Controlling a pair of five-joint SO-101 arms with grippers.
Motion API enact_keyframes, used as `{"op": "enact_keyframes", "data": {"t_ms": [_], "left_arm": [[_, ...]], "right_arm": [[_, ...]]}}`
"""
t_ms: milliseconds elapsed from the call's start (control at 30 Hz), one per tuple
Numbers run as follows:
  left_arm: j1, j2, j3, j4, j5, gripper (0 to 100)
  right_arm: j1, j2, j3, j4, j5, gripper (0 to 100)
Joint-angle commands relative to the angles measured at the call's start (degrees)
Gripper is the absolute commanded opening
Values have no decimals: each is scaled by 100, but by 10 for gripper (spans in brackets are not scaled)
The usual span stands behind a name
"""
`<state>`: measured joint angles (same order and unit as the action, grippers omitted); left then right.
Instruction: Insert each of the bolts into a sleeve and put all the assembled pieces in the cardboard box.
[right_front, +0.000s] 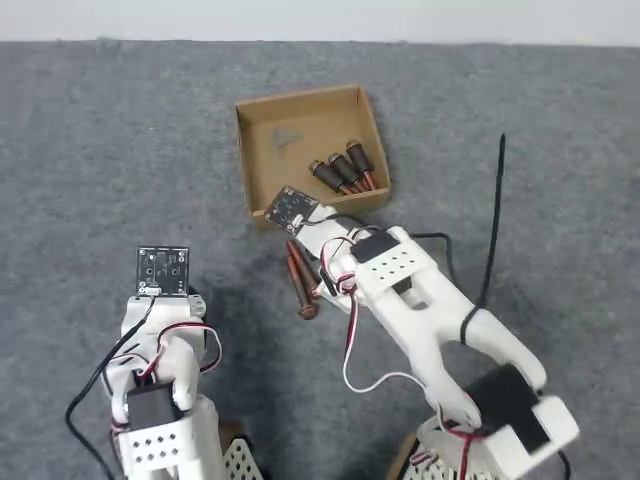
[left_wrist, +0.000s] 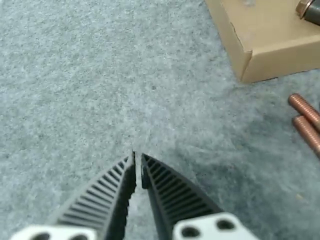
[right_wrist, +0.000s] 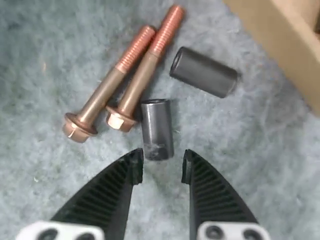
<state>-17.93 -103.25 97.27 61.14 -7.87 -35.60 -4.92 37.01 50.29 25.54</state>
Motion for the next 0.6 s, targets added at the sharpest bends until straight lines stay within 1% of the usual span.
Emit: {"op": "enact_keyframes", "data": {"t_ms": [0, 300, 500, 567], "left_arm": [[-18, -79, -66, -97, -35, 19], [-18, -79, -66, -97, -35, 19], [-18, -79, -66, -97, -35, 19], [-18, -79, -66, -97, -35, 19]], "right_arm": [[-75, 110, -281, -75, 176, 117], [-75, 1059, -800, -110, 176, 117], [-66, 1200, -1108, -57, 185, 117], [-66, 1200, -1160, -48, 343, 117]]}}
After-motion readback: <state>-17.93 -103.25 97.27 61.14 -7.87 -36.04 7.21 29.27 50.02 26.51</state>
